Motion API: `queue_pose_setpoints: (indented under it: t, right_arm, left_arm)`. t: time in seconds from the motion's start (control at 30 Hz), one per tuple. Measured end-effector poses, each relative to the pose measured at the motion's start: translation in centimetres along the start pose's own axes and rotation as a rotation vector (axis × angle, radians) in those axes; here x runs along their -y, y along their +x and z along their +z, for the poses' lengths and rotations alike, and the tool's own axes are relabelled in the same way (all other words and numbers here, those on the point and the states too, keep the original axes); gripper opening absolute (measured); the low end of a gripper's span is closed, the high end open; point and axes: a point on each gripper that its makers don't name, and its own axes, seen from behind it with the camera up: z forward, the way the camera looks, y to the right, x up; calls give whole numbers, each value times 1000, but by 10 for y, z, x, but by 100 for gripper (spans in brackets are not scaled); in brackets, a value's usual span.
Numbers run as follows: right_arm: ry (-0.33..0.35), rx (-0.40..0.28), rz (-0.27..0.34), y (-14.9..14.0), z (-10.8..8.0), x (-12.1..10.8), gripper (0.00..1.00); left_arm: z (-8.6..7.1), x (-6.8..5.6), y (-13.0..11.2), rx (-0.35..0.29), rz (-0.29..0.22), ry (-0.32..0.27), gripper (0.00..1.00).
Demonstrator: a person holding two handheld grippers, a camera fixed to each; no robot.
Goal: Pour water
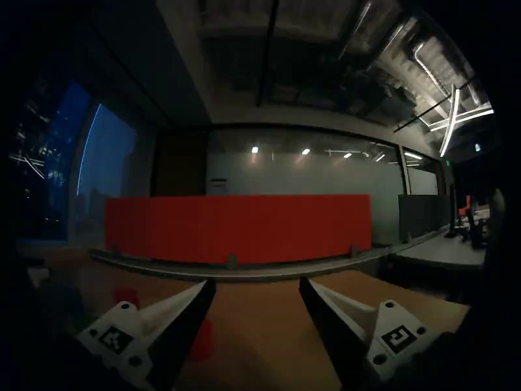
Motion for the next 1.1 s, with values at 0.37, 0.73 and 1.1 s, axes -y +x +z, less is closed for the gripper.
queue_pose_setpoints:
  t: [0.37, 0.73, 1.1]
  right_arm:
    - [13, 45, 32, -32, 0, -16, 99]
    - [24, 91, -25, -60, 3, -18, 99]
    - [25, 116, -25, -74, 5, -19, 99]
  left_arm:
    - [0, 0, 0, 0, 0, 0, 99]
    - [0, 0, 0, 0, 1, 0, 99]
    - [0, -1, 0, 0, 1, 0, 99]
